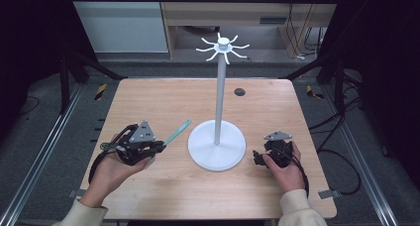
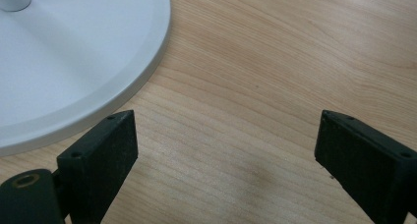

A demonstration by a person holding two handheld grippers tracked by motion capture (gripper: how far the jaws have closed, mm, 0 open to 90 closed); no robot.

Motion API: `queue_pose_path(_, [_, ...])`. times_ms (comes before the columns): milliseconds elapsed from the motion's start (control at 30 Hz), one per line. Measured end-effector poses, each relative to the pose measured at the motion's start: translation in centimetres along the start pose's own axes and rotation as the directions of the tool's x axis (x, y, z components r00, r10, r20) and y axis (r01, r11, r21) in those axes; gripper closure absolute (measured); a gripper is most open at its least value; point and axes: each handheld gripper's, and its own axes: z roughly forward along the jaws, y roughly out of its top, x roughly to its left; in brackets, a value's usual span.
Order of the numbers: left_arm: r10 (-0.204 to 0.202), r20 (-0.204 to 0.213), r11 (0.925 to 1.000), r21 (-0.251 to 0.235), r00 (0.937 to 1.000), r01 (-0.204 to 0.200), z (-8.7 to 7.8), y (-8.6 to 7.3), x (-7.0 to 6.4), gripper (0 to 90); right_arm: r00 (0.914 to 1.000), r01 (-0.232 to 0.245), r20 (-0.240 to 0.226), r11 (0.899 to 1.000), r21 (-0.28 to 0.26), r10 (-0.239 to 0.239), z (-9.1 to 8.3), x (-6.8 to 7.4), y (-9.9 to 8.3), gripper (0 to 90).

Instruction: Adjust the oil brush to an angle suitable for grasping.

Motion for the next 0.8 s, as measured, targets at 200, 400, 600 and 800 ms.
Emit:
queue_pose_path(200, [-0.01, -0.009, 0.9996, -0.028, 0.9999, 0.01, -0.3, 0.5, 0.0, 82.2, 1.0, 0.0, -0.001, 1.0, 0.0, 0.0, 0.0, 0.0, 0.0, 9.7])
queue_pose_path(400, [-0.027, -0.023, 0.9971, -0.071, 0.9994, 0.025, -1.1, 0.9, 0.1, 82.2, 1.0, 0.0, 0.0, 1.0, 0.001, 0.0, 0.0, 0.0, 0.0, 9.6])
queue_pose_path(600, [-0.034, -0.041, 0.9937, -0.108, 0.9986, 0.029, -1.9, 1.4, 0.0, 82.2, 1.0, 0.0, -0.001, 1.0, -0.001, 0.0, 0.0, 0.0, 0.0, 9.7])
queue_pose_path(800, [-0.036, -0.06, 0.9891, -0.145, 0.9976, 0.027, -2.7, 2.2, 0.3, 82.2, 1.0, -0.005, -0.001, 1.0, -0.004, 0.005, -0.1, -0.1, 0.0, 9.7])
